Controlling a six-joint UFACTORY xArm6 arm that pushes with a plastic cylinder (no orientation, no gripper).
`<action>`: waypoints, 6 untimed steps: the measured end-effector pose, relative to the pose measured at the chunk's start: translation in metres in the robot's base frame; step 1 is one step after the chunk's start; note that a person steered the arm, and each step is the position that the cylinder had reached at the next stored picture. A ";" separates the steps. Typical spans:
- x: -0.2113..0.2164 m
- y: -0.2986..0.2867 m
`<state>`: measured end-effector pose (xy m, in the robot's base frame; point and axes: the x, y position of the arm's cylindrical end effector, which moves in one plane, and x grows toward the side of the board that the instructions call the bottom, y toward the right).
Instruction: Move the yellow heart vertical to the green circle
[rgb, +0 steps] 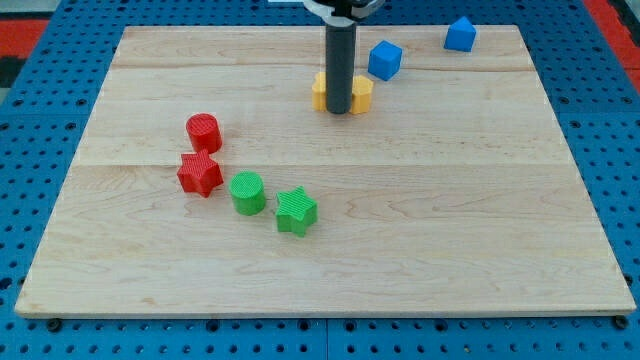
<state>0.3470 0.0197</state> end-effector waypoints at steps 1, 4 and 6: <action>-0.012 0.000; -0.025 -0.002; -0.057 -0.013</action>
<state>0.2902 0.0068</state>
